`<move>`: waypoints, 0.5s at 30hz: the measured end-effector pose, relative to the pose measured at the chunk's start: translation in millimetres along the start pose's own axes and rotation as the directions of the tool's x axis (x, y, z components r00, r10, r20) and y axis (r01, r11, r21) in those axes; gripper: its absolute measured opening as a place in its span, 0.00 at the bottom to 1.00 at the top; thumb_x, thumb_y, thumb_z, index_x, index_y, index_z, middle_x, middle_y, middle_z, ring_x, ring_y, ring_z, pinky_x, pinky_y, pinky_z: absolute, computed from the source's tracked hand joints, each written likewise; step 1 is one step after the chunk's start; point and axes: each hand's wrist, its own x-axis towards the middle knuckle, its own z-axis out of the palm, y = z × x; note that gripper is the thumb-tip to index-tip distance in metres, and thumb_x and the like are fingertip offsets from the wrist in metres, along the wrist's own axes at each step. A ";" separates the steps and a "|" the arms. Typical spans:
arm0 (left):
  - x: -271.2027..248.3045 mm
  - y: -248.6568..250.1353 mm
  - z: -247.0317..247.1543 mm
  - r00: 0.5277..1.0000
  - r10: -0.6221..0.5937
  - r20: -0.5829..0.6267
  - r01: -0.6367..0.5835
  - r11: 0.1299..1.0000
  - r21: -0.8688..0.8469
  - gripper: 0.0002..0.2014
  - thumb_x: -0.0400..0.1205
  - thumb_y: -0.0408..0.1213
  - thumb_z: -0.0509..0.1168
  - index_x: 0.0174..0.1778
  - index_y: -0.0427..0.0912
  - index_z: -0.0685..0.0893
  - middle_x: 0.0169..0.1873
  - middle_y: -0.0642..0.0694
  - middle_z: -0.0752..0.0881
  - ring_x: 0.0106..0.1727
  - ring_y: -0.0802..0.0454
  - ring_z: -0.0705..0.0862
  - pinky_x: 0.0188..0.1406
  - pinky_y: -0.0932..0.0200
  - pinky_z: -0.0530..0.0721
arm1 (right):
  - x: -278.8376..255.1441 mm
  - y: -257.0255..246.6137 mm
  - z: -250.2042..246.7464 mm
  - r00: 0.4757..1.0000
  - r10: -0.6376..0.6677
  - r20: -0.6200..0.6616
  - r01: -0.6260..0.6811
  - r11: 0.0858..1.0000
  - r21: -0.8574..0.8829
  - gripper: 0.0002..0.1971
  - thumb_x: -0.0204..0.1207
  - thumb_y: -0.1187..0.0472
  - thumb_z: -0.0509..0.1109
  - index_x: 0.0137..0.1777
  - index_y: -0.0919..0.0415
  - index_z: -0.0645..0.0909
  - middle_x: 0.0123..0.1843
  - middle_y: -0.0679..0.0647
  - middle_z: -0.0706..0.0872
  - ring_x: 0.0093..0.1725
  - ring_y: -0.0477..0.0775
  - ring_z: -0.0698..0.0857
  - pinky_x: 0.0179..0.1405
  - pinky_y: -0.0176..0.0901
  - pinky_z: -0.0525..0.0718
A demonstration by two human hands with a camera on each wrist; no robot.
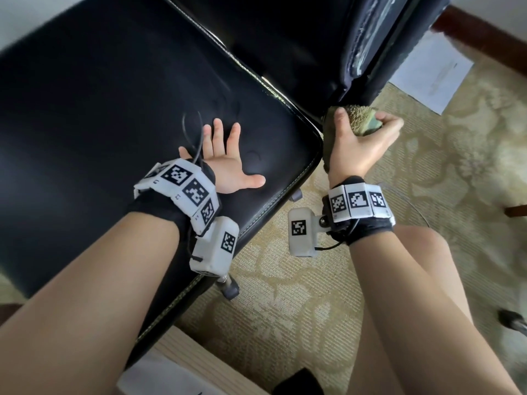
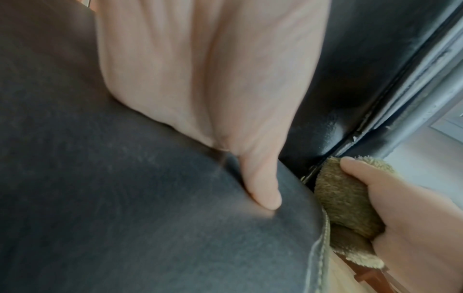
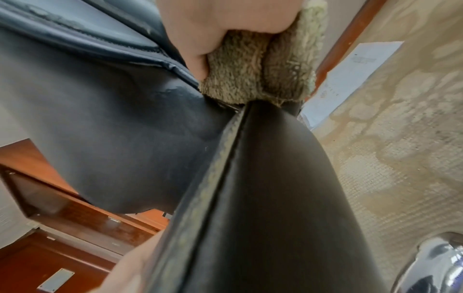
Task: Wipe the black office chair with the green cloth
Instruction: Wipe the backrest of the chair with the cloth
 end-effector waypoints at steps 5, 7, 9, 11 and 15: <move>4.5 3.0 -1.5 1.000 -0.018 -0.010 0.018 1.000 0.001 0.53 0.76 0.68 0.59 0.79 0.50 0.27 0.79 0.45 0.26 0.80 0.47 0.28 0.74 0.28 0.39 | 8.3 0.9 4.7 0.999 -0.028 0.035 0.028 0.999 0.015 0.23 0.65 0.63 0.79 0.46 0.57 0.63 0.51 0.54 0.71 0.49 0.42 0.71 0.51 0.23 0.71; 7.4 4.2 -2.1 0.999 -0.027 -0.017 0.027 1.000 0.001 0.53 0.76 0.68 0.58 0.79 0.50 0.27 0.79 0.45 0.26 0.80 0.47 0.28 0.74 0.28 0.39 | 13.3 4.3 5.3 0.996 -0.034 0.077 0.033 0.999 0.016 0.23 0.65 0.64 0.78 0.46 0.58 0.63 0.49 0.50 0.70 0.48 0.42 0.72 0.50 0.21 0.70; 10.6 5.7 -2.2 0.999 -0.039 -0.028 0.039 0.999 -0.006 0.53 0.75 0.68 0.59 0.80 0.50 0.27 0.79 0.45 0.26 0.81 0.47 0.28 0.74 0.28 0.40 | 18.1 8.3 4.2 0.991 -0.009 0.133 0.011 1.000 -0.013 0.22 0.66 0.65 0.77 0.47 0.59 0.64 0.49 0.50 0.68 0.46 0.39 0.71 0.47 0.21 0.71; 13.1 7.5 -2.4 0.998 -0.053 -0.040 0.053 0.999 -0.009 0.54 0.75 0.69 0.59 0.80 0.50 0.28 0.80 0.45 0.27 0.81 0.47 0.29 0.74 0.27 0.41 | 21.2 11.7 2.3 0.986 0.029 0.162 -0.023 0.999 -0.039 0.22 0.66 0.65 0.77 0.48 0.58 0.64 0.50 0.52 0.68 0.44 0.38 0.70 0.45 0.22 0.72; 14.5 10.0 -4.4 0.997 -0.067 -0.033 0.067 0.998 0.009 0.53 0.75 0.69 0.58 0.80 0.49 0.28 0.80 0.44 0.28 0.81 0.47 0.30 0.74 0.27 0.42 | 24.3 12.2 4.2 0.989 -0.006 0.146 0.010 1.000 -0.029 0.23 0.65 0.63 0.79 0.48 0.59 0.65 0.50 0.51 0.68 0.44 0.37 0.69 0.47 0.19 0.70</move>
